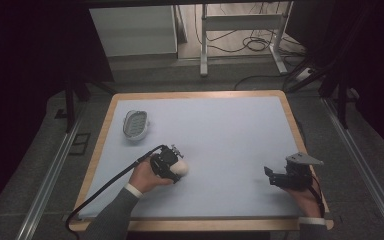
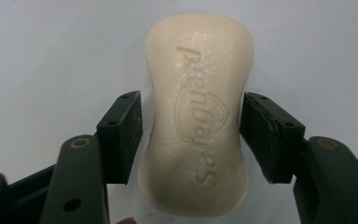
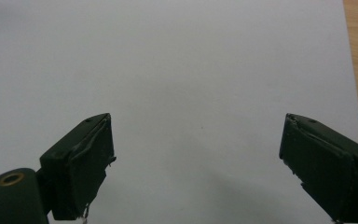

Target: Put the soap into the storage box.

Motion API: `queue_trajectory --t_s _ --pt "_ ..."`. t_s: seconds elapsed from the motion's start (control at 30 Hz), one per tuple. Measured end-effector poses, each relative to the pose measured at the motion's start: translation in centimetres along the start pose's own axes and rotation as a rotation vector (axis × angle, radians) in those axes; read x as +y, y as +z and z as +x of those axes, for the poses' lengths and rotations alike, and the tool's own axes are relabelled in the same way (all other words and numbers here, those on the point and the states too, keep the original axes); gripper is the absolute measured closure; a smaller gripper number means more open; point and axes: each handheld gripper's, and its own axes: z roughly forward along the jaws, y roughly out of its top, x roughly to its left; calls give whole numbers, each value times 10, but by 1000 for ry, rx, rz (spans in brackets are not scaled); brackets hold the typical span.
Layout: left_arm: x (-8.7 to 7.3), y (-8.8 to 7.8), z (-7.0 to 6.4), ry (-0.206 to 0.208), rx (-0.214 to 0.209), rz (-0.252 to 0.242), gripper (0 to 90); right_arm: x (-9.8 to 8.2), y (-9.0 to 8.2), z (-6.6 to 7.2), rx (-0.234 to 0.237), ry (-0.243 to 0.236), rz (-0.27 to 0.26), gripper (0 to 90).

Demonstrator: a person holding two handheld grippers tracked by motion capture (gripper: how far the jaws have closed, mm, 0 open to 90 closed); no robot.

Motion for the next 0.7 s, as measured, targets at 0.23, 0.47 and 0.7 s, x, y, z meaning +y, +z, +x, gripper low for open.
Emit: queue_trajectory --t_s 0.23,0.47,0.7 --pt "-2 2 1 -11 -8 -9 480 -1 0 -3 -26 16 6 99" --pt "-3 0 1 -13 7 -28 491 -1 -2 -5 -34 29 1 100" --pt "-4 -8 4 -21 3 -58 492 -1 -2 -6 -40 33 2 100"
